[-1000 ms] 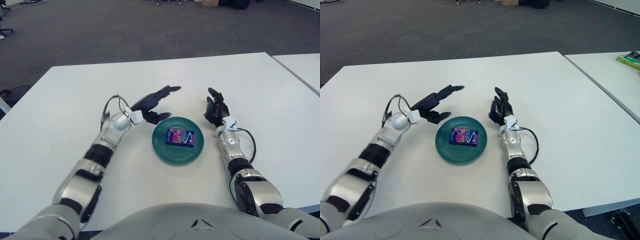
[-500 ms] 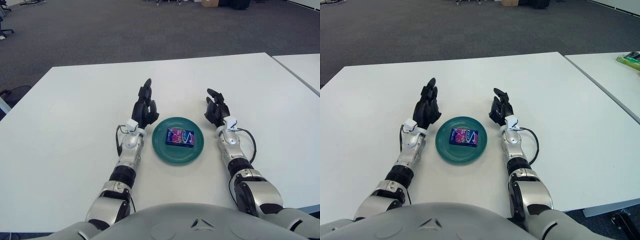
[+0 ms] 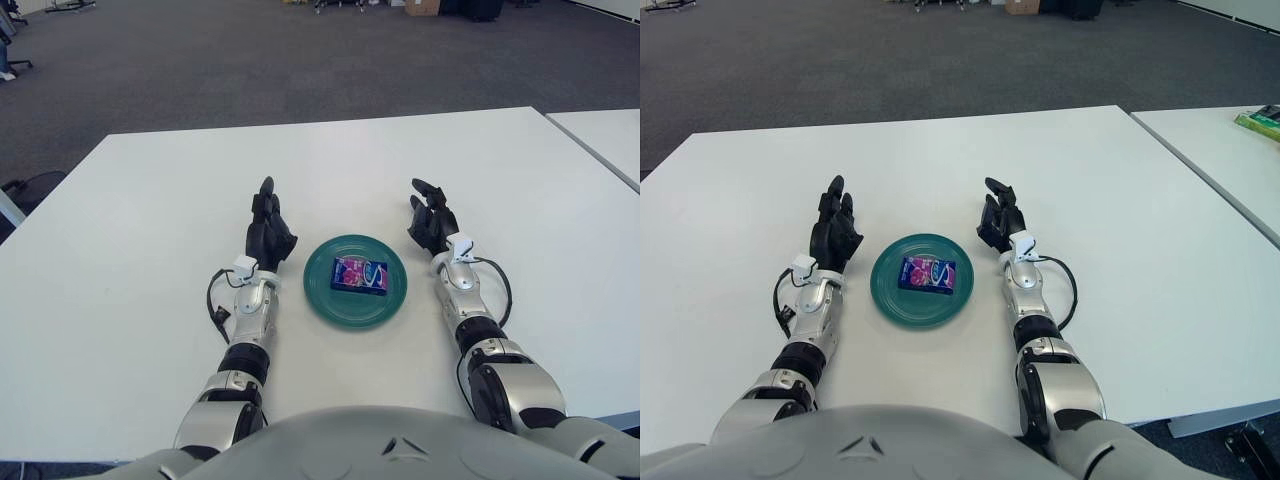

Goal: Put the gum into the plate.

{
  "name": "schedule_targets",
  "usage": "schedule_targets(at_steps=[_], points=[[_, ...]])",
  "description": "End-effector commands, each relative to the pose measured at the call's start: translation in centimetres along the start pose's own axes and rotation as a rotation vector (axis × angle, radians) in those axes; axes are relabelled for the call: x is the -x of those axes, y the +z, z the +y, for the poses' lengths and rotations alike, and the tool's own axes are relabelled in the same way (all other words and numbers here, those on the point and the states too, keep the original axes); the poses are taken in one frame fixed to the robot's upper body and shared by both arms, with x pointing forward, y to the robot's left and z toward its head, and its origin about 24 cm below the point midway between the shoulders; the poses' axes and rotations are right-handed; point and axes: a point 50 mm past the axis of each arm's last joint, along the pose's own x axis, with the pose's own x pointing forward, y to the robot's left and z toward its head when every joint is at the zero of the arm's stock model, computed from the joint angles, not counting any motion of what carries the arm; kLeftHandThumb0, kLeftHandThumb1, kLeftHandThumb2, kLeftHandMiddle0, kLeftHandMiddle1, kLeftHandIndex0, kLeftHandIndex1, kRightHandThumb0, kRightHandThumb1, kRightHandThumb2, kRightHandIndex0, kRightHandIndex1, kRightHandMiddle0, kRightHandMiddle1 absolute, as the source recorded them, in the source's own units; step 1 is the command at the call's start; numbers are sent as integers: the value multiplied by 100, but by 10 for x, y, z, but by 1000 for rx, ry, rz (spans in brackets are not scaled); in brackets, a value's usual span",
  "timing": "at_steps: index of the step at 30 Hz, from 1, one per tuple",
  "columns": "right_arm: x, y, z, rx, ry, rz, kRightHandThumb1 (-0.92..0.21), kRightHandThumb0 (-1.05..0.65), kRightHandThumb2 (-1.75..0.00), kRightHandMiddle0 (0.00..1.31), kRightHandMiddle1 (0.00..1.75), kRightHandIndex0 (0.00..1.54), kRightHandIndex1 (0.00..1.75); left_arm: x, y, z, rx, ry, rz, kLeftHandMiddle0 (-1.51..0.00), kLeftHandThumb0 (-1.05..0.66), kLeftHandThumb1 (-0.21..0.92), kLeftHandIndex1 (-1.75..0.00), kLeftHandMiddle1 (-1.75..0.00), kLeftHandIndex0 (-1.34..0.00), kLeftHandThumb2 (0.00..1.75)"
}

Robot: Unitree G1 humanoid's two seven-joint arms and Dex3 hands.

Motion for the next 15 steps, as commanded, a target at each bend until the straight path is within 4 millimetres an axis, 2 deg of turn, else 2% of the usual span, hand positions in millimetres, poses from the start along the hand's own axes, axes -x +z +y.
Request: schedule_targets(at_steps=[1,8,15], points=[[45,-61,5,-45,-11,296,-92,-81,-95,0,59,27,0,31,-25,14,-27,58,137,0,-105,92,-17,0,0,103],[46,-61,5,-28,-8,299,-92,-80,-94,0,60,27,1,43,-28,19,-170,145,204,-2,-103,92,-22,-1,0,103],[46,-61,4,0,-6,299,-92,-80,-95,0,60,28,1,49,-23,16,-204,144,232,-11,-97,92,-29,-3,0,103]])
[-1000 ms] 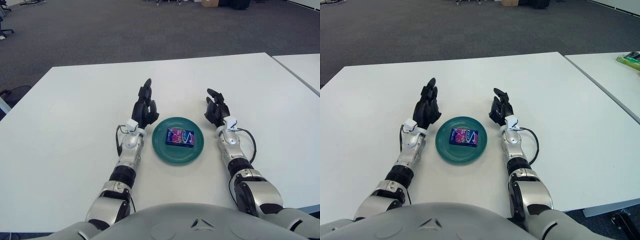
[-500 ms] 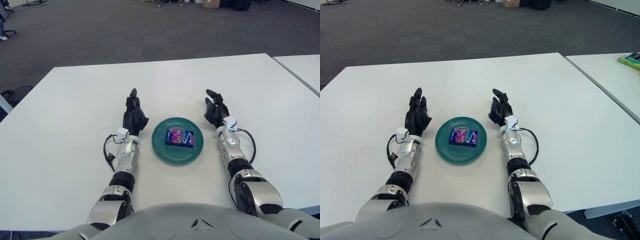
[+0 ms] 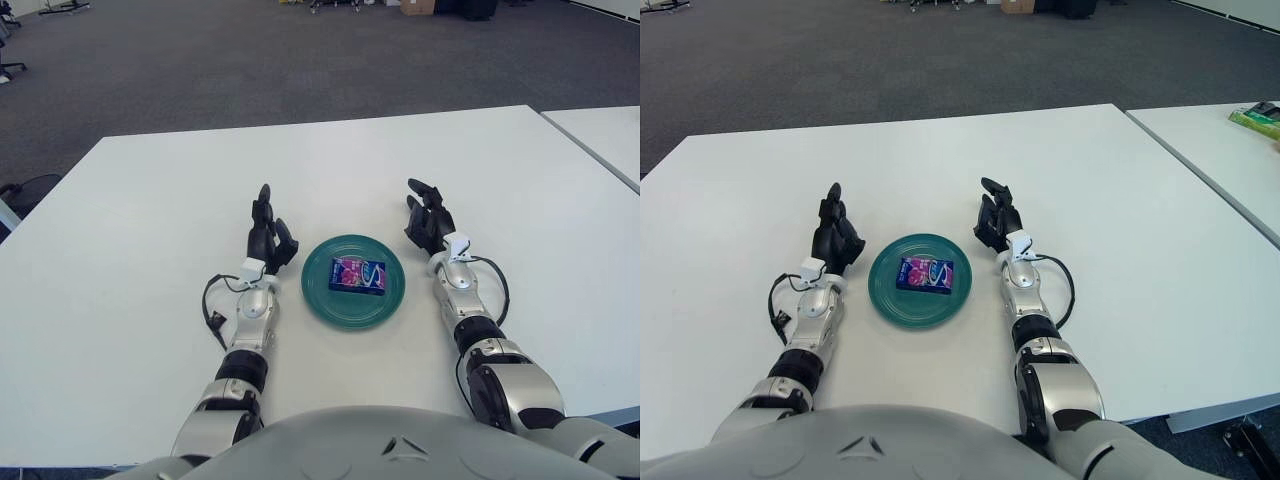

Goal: Put the gum into the plate.

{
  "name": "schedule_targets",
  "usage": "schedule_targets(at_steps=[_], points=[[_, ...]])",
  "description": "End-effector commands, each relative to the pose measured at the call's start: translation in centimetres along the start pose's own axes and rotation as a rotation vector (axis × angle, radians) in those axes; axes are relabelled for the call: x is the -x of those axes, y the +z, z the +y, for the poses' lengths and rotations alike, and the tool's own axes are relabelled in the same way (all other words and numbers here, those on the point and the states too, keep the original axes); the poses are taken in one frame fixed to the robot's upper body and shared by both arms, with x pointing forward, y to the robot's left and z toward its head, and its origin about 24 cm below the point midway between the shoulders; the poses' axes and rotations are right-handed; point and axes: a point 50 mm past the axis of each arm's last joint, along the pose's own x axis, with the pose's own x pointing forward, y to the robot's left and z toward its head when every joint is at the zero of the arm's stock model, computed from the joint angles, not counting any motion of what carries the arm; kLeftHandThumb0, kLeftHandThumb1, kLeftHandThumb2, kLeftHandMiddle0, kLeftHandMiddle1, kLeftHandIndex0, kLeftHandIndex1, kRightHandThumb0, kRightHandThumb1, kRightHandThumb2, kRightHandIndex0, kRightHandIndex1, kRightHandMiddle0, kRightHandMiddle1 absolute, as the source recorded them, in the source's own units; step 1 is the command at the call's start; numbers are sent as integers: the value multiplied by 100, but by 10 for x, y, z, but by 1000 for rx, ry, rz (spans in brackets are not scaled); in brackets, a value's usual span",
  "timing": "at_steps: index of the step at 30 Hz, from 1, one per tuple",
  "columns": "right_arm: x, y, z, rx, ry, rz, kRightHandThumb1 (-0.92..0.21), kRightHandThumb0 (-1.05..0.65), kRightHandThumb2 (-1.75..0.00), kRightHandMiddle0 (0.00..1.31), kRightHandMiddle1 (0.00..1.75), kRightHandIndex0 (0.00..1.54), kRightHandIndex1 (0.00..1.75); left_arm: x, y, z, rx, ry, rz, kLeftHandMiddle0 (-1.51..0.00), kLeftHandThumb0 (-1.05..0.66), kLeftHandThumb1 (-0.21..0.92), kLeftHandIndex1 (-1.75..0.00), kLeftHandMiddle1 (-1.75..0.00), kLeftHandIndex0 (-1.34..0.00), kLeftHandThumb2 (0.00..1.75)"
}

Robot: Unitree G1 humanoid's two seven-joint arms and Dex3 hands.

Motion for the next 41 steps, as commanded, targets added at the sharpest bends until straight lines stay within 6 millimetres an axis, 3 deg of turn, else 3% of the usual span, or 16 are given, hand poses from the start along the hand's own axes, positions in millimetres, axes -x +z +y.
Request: schedule_targets(at_steps=[1,5,11,16,20,30,35,41], points=[[47,-62,3,-17,-14,302,-92,-80,-95,0,60,28,1,30,-24,9,-51,25,148,-11,-97,92,-29,-3,0,103],[48,-63,2,-10,-14,303,-92,-81,-96,0,60,29,1,37,-31,9,-68,22,176,-13,-97,92,-32,-3,0,104],[49,-64,1,10,-13,306,-92,-81,-96,0,60,29,1,44,-36,9,-169,48,159,-28,-96,92,-63,-3,-4,104],[51,-64,1,51,-20,295,-92,-81,-96,0,57,28,0,53,-44,5,-236,56,160,-34,-94,92,-71,-3,-8,103],[53,-62,0,84,-30,257,-92,-79,-95,0,50,24,0,57,-47,3,-235,45,154,-32,-94,92,-70,-2,-4,101],[63,-61,-1,95,-42,175,-92,-75,-96,0,35,13,0,64,-53,7,-194,28,153,-19,-95,92,-48,0,0,94],[66,-61,-2,81,-35,156,-92,-73,-97,0,30,7,0,59,-53,14,-159,43,160,-15,-97,92,-40,0,0,93],[70,-61,-2,48,-59,150,-92,-70,-99,0,23,1,0,59,-51,18,-133,51,145,-14,-98,92,-41,0,0,94]])
